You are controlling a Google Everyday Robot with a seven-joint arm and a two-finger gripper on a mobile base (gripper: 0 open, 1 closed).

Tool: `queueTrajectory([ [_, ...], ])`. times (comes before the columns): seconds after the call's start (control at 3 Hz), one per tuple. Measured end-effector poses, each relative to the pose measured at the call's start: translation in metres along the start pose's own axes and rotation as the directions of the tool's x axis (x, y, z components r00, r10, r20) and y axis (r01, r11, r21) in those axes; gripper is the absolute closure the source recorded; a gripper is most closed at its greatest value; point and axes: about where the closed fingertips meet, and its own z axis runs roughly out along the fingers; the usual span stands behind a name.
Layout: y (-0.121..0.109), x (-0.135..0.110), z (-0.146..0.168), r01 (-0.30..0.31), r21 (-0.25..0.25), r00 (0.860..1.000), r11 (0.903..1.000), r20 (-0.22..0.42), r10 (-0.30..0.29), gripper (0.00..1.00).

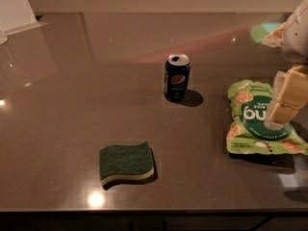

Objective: Move pepsi can near sponge

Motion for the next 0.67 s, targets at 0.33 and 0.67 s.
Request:
queueTrajectory([
  [0.33, -0.0002, -0.0004, -0.0004, 0.000, 0.002, 1.000, 1.0000, 0.000, 0.000, 0.00],
  [0.67, -0.0088, -0.0058, 0.0072, -0.029, 0.005, 1.000, 0.9996, -0.003, 0.029, 0.00],
])
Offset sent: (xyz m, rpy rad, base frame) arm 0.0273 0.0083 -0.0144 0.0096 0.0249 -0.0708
